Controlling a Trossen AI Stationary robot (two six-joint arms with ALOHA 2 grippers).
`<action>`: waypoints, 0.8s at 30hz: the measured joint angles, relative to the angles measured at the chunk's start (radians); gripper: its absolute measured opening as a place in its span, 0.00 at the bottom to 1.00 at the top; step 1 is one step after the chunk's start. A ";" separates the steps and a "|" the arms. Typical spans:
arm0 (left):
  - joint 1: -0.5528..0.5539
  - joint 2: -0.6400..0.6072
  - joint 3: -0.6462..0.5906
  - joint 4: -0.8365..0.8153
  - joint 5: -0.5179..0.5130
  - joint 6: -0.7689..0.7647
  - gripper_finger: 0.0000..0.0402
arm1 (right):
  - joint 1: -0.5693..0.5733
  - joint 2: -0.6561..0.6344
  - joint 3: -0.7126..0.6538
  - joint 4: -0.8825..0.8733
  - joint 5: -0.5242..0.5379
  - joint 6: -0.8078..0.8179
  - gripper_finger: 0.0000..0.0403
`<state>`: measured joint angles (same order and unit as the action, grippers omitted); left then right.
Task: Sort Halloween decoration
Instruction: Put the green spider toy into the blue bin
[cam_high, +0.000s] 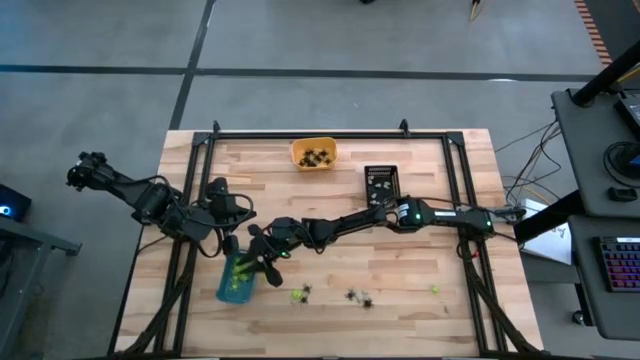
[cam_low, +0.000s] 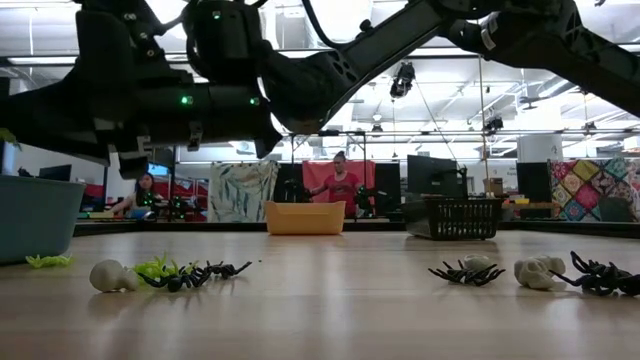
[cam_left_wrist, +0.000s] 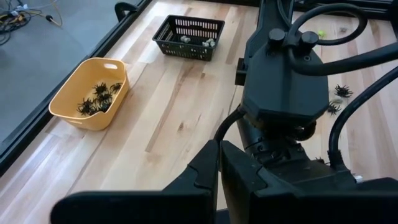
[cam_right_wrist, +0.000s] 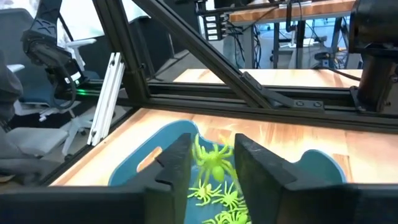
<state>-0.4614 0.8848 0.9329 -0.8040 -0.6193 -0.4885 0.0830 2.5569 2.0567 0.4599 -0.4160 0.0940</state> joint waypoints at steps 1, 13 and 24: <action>0.000 0.000 0.000 0.000 0.000 0.000 0.00 | 0.000 0.000 0.000 -0.001 0.000 0.000 0.30; 0.000 0.000 0.000 0.003 0.000 0.000 0.00 | -0.012 -0.036 0.000 -0.154 -0.035 -0.014 0.48; 0.000 0.037 -0.021 0.004 0.000 -0.022 0.00 | -0.004 -0.253 0.000 -0.849 -0.033 -0.248 0.48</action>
<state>-0.4618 0.9217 0.9120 -0.7995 -0.6189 -0.5107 0.0792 2.3043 2.0567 -0.3888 -0.4490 -0.1539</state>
